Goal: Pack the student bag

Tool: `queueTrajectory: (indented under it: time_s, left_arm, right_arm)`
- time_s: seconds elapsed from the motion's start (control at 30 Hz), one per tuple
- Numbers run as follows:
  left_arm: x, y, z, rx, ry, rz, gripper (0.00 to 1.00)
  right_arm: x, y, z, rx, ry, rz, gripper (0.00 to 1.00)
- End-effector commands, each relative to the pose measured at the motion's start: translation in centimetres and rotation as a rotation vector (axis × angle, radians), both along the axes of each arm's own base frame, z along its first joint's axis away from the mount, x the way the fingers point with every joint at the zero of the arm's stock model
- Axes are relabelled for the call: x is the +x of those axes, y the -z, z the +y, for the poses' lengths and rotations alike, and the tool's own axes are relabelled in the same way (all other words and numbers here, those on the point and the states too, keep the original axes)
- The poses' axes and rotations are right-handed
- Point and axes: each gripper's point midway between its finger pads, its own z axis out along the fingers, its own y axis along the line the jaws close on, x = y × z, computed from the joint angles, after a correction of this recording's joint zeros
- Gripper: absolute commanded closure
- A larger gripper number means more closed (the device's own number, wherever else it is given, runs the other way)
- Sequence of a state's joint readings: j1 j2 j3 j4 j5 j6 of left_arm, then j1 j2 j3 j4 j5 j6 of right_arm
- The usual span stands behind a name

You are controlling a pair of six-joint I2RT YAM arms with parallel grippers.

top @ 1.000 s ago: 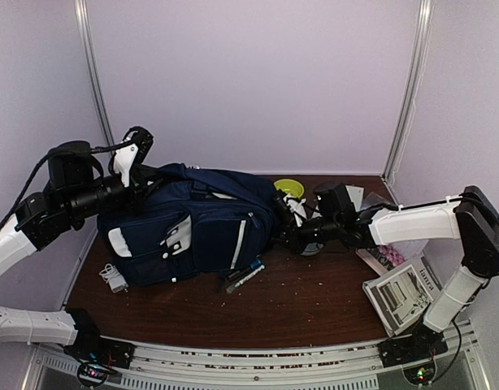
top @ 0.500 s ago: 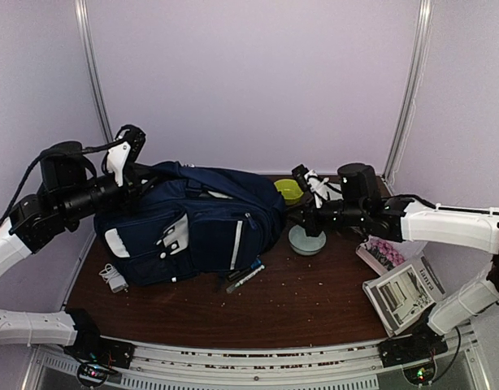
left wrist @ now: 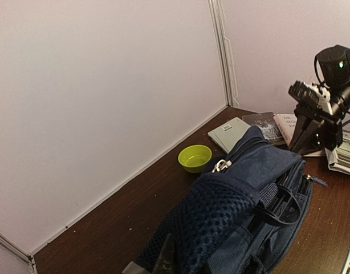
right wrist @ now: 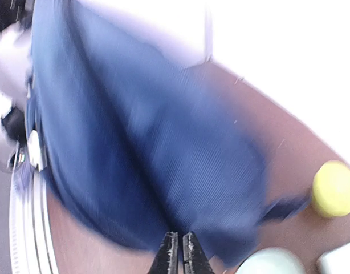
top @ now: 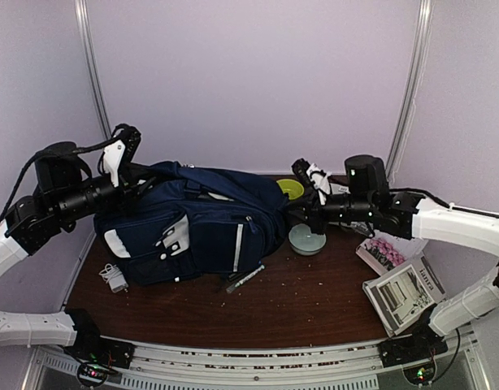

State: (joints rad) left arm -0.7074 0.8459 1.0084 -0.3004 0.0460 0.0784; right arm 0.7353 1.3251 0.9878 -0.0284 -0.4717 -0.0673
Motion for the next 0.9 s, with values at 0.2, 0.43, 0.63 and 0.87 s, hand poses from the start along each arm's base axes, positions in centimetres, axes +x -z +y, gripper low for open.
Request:
queueTrajectory:
  time_s: [0.2,0.43,0.63,0.87]
  left_arm:
    - [-1.1,-9.8,0.4,-0.236,0.03,-0.228,1.0]
    - [-0.9,-9.4,0.3,-0.218,0.027,-0.223,1.0]
    - [-0.8,-9.2,-0.1,-0.206,0.041,-0.223,1.0]
    - [-0.8,-9.1,-0.4,-0.203,0.052,-0.219,1.0]
  right_arm:
    - [-1.3,6.6,0.9,-0.007,-0.021,0.047,0.83]
    - [-1.3,8.1,1.7,-0.012,-0.053,0.055,0.77]
    - [-1.6,8.4,2.2,0.01,-0.091,0.045,0.84]
    - [0.4,8.7,1.7,-0.034,-0.018,-0.013,0.85]
